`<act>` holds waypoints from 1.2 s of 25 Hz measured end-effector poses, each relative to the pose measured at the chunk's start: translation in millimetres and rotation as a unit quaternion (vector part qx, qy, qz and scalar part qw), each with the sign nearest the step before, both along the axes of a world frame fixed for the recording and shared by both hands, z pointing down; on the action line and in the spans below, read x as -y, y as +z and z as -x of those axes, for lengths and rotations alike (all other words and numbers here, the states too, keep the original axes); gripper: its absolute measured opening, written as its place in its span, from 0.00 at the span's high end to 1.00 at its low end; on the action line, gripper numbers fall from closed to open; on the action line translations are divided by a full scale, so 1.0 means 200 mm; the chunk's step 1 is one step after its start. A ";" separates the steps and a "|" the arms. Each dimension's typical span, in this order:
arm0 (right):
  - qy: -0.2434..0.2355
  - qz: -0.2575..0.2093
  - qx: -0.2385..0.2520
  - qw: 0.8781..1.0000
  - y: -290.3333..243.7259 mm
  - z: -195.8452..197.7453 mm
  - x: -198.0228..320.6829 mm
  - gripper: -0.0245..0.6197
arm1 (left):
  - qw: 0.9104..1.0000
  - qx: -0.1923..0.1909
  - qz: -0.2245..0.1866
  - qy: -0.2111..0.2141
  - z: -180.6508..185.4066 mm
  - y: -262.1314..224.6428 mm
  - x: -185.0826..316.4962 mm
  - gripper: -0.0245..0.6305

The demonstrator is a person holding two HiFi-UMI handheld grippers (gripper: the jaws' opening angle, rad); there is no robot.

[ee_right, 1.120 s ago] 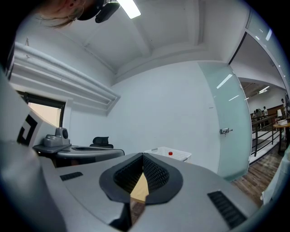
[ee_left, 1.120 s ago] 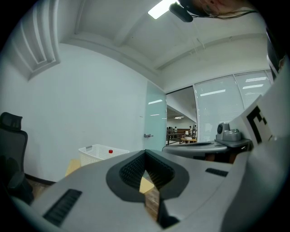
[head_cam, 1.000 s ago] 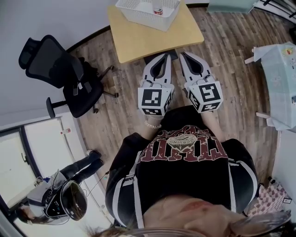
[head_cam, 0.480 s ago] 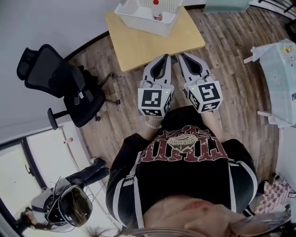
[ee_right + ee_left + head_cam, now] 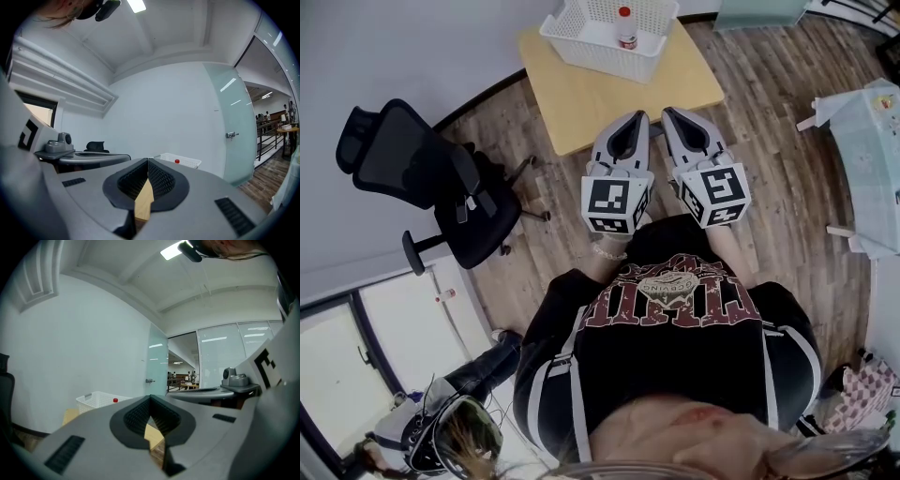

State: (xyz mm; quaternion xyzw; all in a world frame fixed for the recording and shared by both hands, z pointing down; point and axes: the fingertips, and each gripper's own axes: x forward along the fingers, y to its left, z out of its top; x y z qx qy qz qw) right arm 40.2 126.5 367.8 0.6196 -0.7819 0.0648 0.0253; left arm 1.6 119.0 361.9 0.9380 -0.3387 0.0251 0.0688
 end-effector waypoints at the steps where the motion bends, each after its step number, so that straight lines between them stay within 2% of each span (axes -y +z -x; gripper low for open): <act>1: 0.002 0.000 0.000 1.000 0.00 0.01 0.01 0.94 | 1.000 -0.001 0.000 0.001 0.01 0.00 0.01 0.89; 18: 0.003 0.007 -0.003 1.000 0.02 0.08 0.00 0.94 | 1.000 -0.002 0.008 -0.004 0.10 0.02 0.00 0.89; 30: -0.003 0.004 0.004 1.000 0.02 -0.01 0.09 0.94 | 1.000 0.010 0.001 -0.005 0.00 0.01 0.06 0.89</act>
